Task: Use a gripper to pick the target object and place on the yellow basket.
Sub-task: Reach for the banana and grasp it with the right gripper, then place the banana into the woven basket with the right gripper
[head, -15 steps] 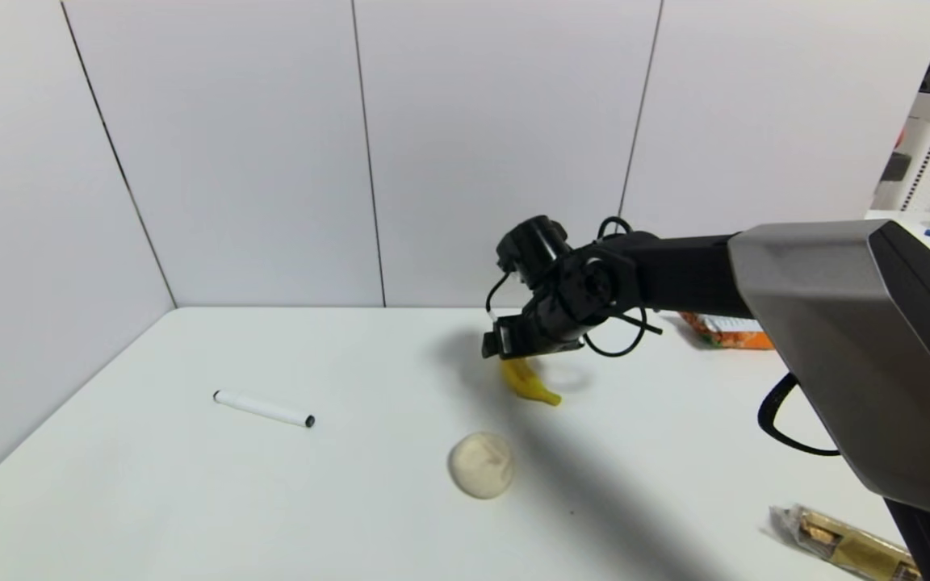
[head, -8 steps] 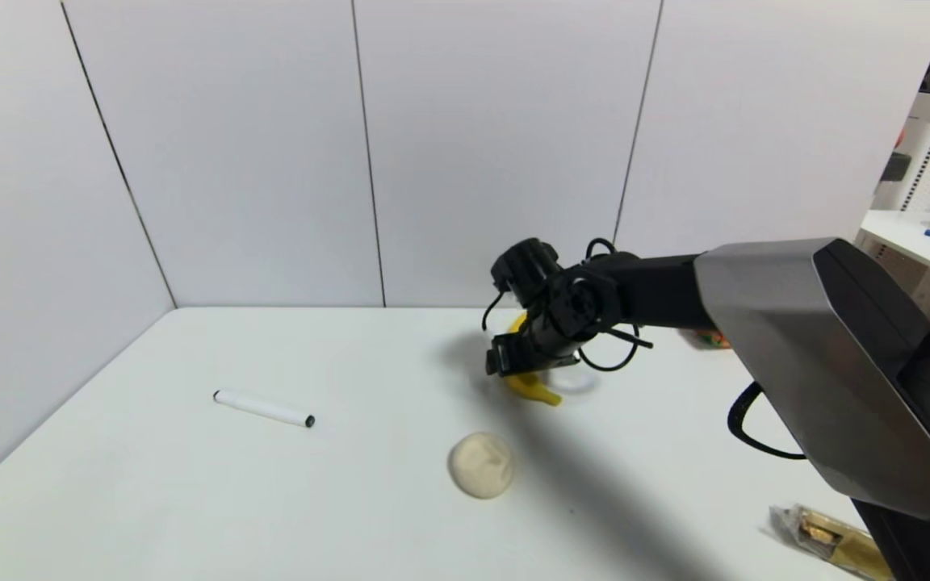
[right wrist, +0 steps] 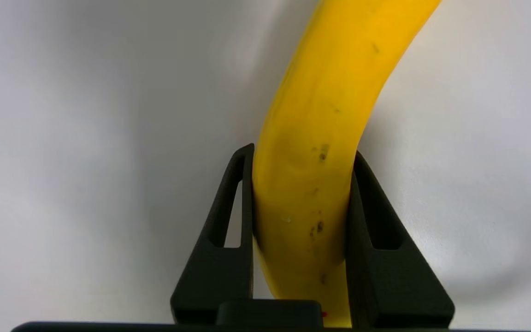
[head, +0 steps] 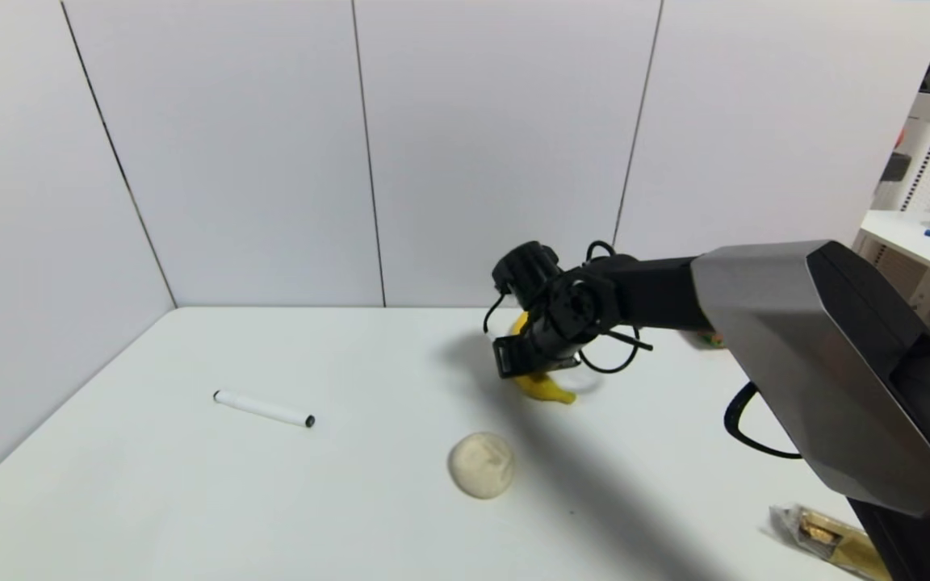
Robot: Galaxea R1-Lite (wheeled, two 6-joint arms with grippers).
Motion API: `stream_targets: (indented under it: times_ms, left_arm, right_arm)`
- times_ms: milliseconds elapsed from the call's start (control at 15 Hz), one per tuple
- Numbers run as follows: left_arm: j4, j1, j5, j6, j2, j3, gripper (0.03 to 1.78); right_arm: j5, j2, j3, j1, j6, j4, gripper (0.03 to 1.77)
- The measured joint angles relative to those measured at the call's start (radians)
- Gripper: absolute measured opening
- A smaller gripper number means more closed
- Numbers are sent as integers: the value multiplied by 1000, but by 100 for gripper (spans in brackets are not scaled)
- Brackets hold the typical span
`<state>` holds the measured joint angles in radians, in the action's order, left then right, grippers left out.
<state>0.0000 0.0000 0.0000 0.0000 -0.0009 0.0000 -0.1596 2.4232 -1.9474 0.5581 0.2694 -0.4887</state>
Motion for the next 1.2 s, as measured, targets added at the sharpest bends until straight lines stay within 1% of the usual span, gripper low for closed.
stream_targets:
  times_ms: [333, 467, 600, 800, 933, 1067, 1200]
  left_arm:
    - [0, 0, 0, 0, 0, 0, 169]
    - [0, 0, 0, 0, 0, 0, 169]
    - [0, 0, 0, 0, 0, 0, 169]
    - [0, 0, 0, 0, 0, 0, 169]
    - [0, 0, 0, 0, 0, 0, 169]
    - [0, 0, 0, 0, 0, 0, 169]
    - [0, 0, 0, 0, 0, 0, 169]
  right_arm:
    - [1, -67, 1, -30, -13, 0, 53]
    - [1, -120, 1, -57, -48, -8, 53]
    - [2, -191, 1, -114, -111, -48, 53]
    - [4, -317, 17, -257, -233, -137, 53]
    - [3, -409, 57, -371, -303, -201, 53]
    - [3, -508, 149, -498, -359, -243, 53]
    - [7, -590, 257, -625, -403, -251, 53]
